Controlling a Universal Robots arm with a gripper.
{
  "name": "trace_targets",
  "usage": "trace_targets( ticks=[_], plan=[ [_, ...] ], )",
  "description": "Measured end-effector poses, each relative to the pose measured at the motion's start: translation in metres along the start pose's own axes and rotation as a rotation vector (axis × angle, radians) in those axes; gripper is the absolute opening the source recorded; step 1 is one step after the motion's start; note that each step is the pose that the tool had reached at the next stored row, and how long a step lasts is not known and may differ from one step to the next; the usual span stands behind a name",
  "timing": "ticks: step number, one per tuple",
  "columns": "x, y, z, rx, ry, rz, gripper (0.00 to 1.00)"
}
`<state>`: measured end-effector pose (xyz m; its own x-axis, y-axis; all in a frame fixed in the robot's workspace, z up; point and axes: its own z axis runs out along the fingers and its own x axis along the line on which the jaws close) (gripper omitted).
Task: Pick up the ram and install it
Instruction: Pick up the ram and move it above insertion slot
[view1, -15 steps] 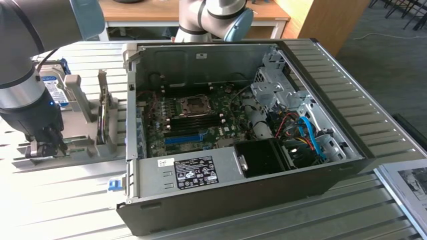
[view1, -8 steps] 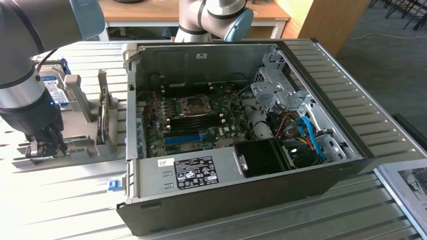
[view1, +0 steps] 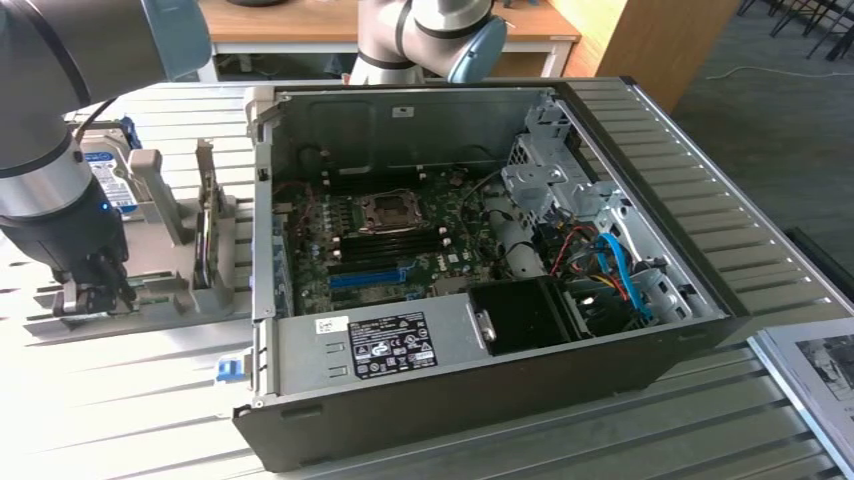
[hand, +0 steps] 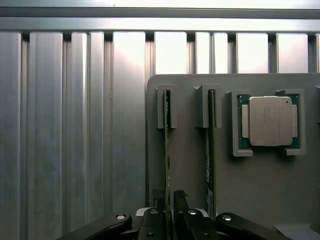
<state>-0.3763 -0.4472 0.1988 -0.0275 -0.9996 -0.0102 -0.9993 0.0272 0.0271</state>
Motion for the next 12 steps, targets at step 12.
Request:
trace_targets(
  ticks=[12],
  plan=[
    [0.0000, 0.0000, -0.0007, 0.0000, -0.0001, 0.000, 0.21]
  ],
)
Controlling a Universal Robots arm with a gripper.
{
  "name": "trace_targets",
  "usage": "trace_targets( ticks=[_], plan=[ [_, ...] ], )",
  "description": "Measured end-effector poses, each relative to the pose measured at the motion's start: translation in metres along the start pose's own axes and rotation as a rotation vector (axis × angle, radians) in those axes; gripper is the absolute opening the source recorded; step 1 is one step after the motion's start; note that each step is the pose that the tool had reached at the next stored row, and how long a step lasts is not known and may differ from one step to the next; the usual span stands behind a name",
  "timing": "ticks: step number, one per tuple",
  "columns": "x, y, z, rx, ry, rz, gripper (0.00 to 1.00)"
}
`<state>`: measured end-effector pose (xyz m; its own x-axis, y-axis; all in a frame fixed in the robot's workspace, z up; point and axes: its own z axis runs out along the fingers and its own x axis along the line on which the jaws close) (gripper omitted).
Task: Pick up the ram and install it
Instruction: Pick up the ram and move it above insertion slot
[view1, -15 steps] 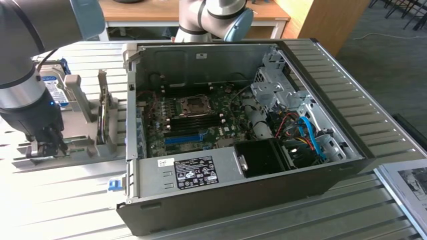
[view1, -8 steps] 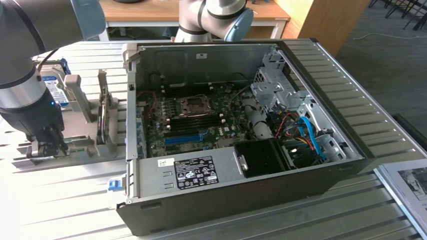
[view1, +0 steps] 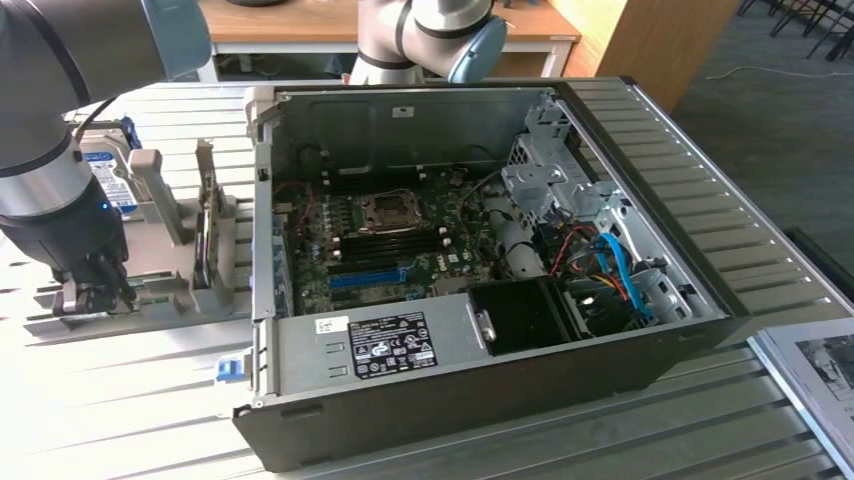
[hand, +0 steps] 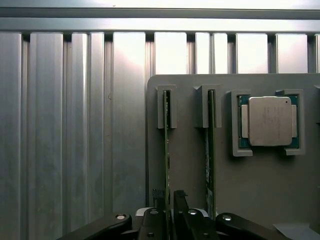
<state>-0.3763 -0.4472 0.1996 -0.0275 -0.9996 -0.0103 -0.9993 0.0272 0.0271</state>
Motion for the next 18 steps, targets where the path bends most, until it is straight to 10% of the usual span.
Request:
trace_targets(
  ticks=[18],
  plan=[
    [0.0000, 0.0001, -0.0047, -0.0001, 0.0001, 0.000, 0.12]
  ],
)
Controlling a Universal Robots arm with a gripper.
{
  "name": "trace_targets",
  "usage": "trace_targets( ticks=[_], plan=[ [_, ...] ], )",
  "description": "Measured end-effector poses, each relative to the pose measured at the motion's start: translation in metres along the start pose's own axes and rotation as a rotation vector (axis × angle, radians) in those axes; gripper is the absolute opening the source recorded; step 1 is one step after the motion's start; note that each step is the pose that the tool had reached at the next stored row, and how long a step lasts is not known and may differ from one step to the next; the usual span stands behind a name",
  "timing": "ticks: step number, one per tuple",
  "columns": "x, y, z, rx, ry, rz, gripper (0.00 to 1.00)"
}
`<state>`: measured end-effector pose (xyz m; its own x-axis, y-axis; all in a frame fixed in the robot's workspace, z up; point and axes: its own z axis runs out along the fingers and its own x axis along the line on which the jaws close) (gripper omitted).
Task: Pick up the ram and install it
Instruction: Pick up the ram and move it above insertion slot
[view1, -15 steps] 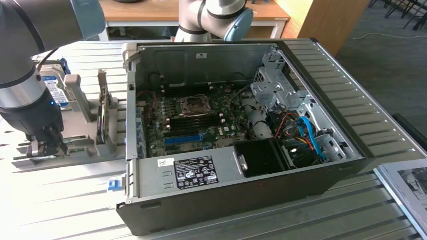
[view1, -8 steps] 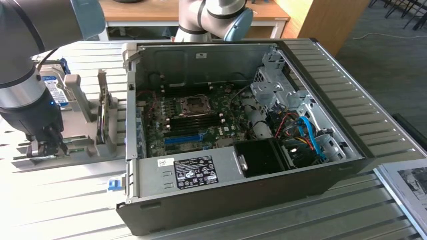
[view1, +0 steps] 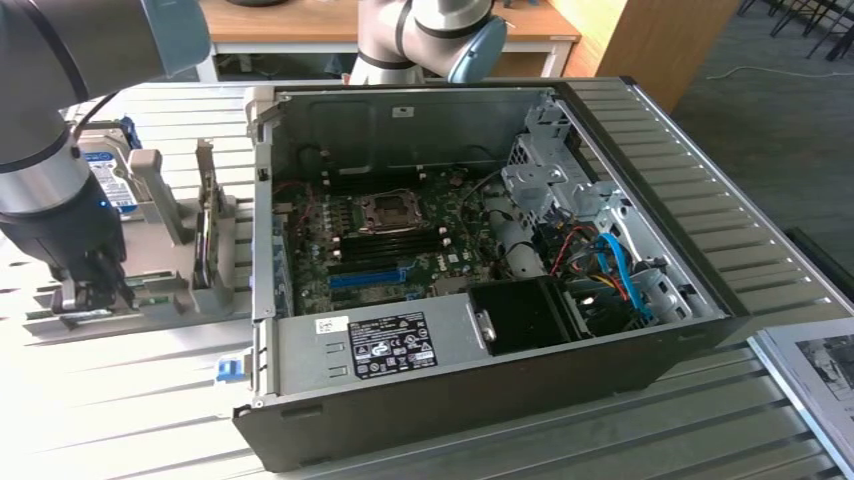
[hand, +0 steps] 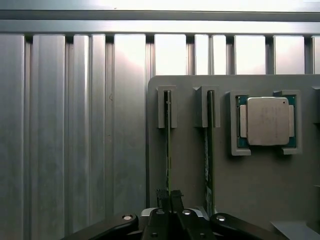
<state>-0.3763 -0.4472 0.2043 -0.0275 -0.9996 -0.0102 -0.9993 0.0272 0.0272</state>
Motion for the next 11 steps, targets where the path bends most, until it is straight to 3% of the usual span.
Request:
trace_targets(
  ticks=[11],
  plan=[
    [0.000, 0.0003, -0.0117, 0.0000, -0.0001, 0.000, 0.12]
  ],
)
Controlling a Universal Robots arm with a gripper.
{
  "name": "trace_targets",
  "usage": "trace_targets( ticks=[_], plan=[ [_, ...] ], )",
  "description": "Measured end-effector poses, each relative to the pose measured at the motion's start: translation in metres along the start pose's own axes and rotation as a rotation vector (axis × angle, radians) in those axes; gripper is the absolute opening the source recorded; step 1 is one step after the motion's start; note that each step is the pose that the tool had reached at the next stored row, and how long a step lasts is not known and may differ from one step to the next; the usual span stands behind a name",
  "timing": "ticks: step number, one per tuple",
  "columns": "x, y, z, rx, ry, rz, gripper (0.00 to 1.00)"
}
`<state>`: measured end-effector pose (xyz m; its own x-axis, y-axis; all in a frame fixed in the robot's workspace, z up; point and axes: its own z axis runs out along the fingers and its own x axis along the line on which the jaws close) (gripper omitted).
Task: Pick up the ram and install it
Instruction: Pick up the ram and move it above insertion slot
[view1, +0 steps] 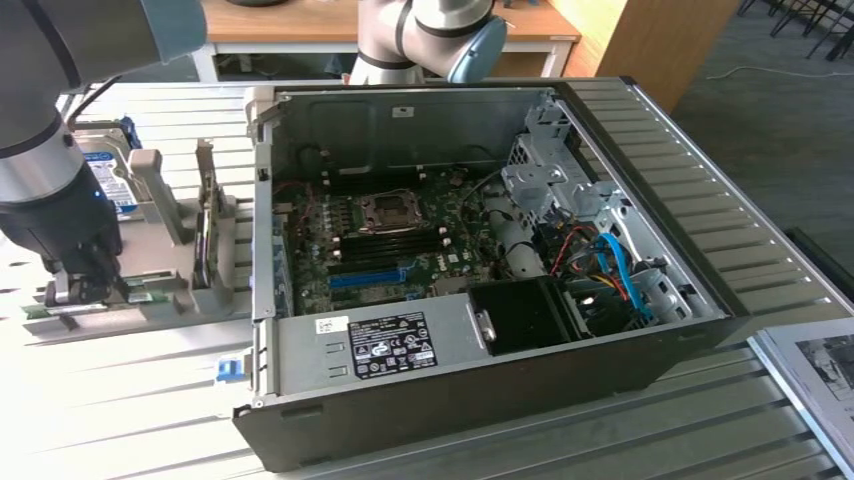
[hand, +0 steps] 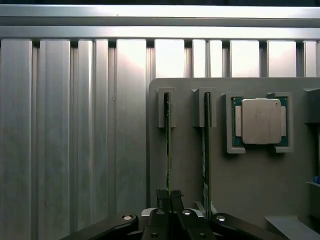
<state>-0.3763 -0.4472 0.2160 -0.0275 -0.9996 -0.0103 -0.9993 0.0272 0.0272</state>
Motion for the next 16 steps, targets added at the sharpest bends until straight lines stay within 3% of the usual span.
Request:
trace_targets(
  ticks=[16],
  plan=[
    [0.000, 0.0006, -0.0216, 0.0000, 0.0001, 0.000, 0.12]
  ],
)
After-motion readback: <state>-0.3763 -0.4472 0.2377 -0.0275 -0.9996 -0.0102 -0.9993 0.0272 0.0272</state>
